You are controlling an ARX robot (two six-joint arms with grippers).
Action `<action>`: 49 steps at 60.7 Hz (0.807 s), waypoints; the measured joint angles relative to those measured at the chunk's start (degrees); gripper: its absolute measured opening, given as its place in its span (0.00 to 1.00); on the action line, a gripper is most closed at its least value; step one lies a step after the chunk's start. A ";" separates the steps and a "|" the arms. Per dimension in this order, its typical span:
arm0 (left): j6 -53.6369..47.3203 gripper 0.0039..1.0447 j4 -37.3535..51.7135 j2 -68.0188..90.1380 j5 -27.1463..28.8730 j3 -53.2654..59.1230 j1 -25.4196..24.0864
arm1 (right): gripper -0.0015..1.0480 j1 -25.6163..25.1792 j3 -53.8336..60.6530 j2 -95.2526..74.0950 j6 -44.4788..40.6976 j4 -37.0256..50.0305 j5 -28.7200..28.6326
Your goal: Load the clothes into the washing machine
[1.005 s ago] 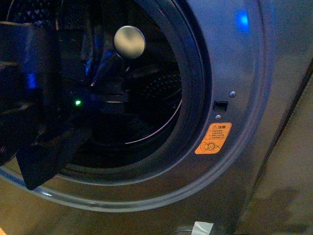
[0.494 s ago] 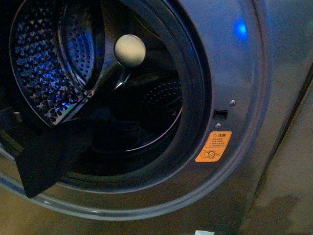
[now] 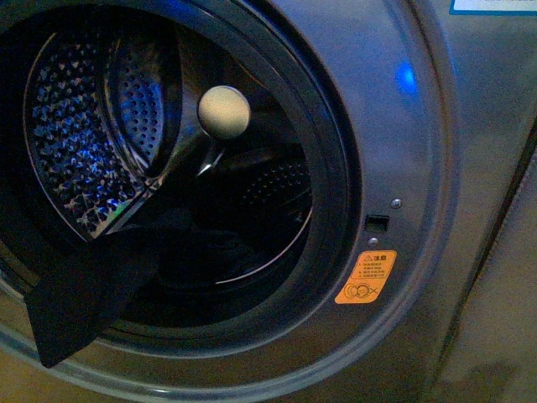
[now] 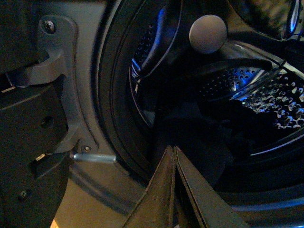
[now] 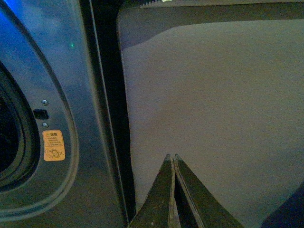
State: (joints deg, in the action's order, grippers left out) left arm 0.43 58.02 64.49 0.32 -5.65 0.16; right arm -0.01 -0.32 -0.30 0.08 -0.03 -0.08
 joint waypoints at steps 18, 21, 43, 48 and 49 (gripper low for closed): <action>0.00 0.03 -9.94 -13.53 -0.33 3.45 0.00 | 0.02 -0.02 0.00 0.00 0.00 0.00 0.00; -0.02 0.03 -11.89 -15.87 -0.33 3.82 0.00 | 0.02 0.00 0.00 0.00 0.00 0.00 0.00; -0.02 0.03 -24.74 -30.62 -0.33 4.59 0.00 | 0.02 0.00 0.00 0.00 0.00 0.00 0.00; -0.02 0.03 -27.41 -33.48 -0.33 4.61 0.00 | 0.02 0.00 0.00 0.00 0.00 0.00 0.00; -0.02 0.03 -27.69 -33.81 -0.33 4.61 0.00 | 0.02 0.00 0.00 0.00 0.00 0.00 0.00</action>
State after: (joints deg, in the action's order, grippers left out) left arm 0.40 30.33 30.68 -0.01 -1.04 0.16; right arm -0.01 -0.32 -0.30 0.08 -0.03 -0.08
